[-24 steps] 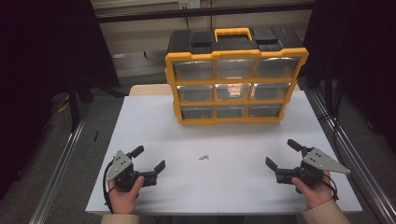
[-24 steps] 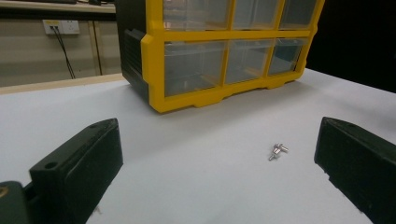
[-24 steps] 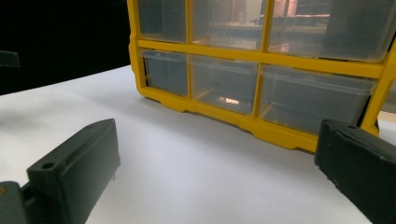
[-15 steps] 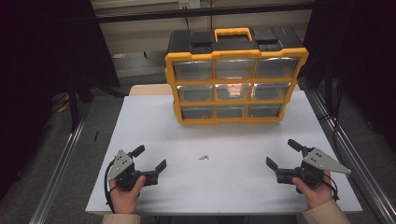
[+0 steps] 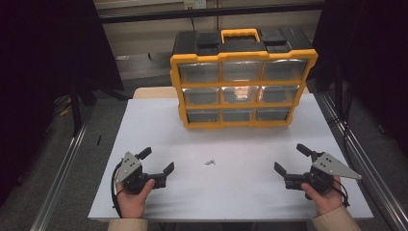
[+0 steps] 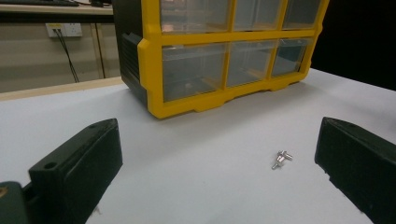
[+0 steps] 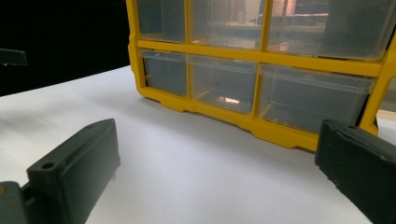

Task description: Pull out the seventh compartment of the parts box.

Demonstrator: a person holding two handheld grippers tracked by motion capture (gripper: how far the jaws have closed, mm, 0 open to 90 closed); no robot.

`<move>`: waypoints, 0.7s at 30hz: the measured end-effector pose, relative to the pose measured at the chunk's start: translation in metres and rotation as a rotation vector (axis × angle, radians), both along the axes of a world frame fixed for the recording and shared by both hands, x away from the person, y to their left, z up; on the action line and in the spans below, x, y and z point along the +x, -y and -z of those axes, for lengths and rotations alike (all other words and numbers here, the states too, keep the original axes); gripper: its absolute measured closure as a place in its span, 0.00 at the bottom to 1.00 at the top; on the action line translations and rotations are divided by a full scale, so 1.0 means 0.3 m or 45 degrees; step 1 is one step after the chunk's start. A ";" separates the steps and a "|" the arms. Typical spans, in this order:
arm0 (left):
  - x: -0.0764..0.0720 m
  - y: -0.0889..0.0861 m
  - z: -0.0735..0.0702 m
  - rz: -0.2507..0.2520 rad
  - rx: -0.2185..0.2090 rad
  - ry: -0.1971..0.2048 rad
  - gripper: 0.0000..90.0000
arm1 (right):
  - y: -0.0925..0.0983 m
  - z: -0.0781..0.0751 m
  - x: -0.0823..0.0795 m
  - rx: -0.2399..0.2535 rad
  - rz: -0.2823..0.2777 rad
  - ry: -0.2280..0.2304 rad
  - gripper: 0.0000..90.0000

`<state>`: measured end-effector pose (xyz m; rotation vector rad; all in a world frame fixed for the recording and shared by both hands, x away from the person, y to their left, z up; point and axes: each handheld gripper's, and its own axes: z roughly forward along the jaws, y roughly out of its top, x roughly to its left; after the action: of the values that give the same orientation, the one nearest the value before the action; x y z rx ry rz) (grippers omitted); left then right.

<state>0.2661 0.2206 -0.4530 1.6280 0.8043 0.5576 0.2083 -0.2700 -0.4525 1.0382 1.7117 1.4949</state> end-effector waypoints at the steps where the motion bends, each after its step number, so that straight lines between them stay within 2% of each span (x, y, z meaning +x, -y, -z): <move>1: 0.001 0.002 -0.001 -0.002 0.005 -0.004 0.01 | 0.000 0.000 0.000 0.000 0.000 0.000 0.00; 8: 0.015 0.030 -0.006 -0.002 0.000 -0.004 0.01 | 0.001 -0.001 -0.003 0.009 0.001 -0.004 0.00; 10: 0.022 0.035 -0.007 0.005 0.020 0.000 0.01 | 0.001 -0.001 -0.003 0.011 0.002 -0.006 0.00; 13: 0.027 0.046 -0.006 -0.013 0.014 -0.012 0.01 | 0.002 0.000 -0.001 0.012 -0.003 -0.001 0.00; 14: 0.033 0.052 -0.008 -0.009 0.036 -0.006 0.01 | 0.003 0.000 -0.001 0.013 -0.004 -0.002 0.00; 17: 0.036 0.062 -0.007 -0.008 0.021 -0.015 0.01 | 0.003 0.000 0.001 0.017 -0.001 0.003 0.00; 21: 0.042 0.077 -0.011 -0.007 0.032 -0.008 0.01 | 0.003 0.000 0.000 0.010 -0.008 0.004 0.00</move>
<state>0.2788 0.1973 -0.4498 1.6515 0.8094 0.5689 0.2084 -0.2709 -0.4524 1.0354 1.7098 1.5074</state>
